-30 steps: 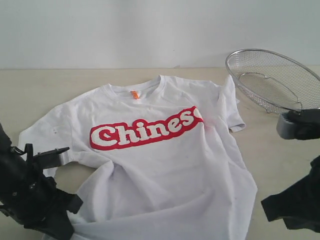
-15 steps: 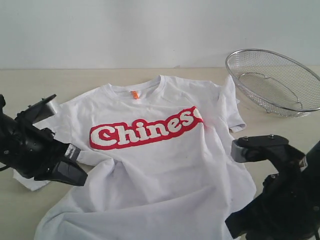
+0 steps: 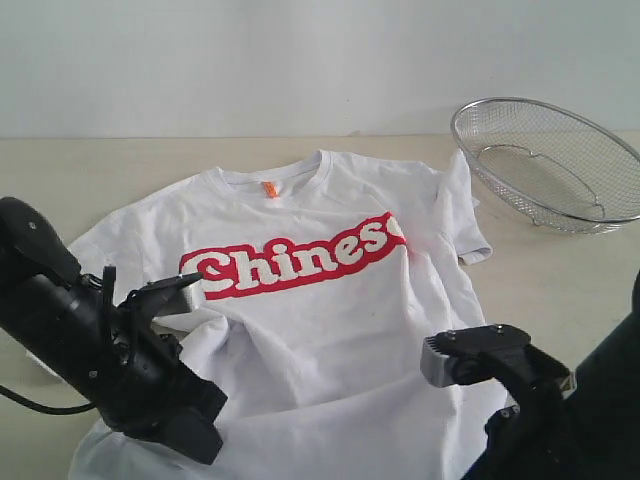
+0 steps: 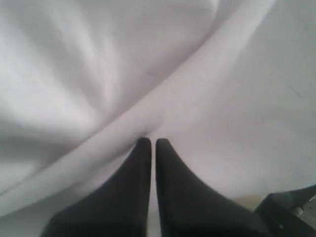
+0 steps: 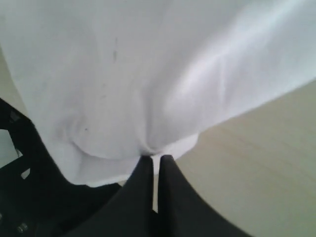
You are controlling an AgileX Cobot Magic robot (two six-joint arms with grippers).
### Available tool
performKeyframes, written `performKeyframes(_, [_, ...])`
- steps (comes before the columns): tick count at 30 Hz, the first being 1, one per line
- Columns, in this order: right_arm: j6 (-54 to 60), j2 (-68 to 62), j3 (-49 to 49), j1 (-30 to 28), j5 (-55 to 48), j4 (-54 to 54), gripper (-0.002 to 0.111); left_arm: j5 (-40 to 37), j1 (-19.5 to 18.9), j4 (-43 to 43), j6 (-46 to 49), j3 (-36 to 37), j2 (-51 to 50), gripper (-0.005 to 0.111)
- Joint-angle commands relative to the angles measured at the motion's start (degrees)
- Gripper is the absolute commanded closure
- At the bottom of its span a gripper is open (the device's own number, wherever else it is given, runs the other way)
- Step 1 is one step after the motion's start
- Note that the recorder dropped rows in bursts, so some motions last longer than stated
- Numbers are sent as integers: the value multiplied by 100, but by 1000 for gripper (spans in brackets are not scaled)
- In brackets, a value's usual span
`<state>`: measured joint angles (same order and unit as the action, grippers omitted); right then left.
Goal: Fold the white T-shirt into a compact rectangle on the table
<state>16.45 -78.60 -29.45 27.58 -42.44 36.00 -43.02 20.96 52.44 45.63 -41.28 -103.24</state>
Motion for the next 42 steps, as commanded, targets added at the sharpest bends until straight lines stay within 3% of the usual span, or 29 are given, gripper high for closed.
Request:
performKeyframes(1, [-301,12,29,506,474,74,108,513,33,-439,-403,-5,-211,102])
performKeyframes(7, [-449,0,29,556,504,74,108,768,33,-1792,-1572,-5,-224,102])
performKeyframes(19, [-178,-973,-468,556,689,74,108,854,-100,-2558,-2419,-5,-224,102])
performKeyframes(34, [60,-2066,-664,565,748,35,108,831,-269,-2574,-2443,-5,-224,102])
performKeyframes(42, [-2338,-2043,-654,565,-212,-2256,108,831,-269,-2535,-2443,-5,-224,102])
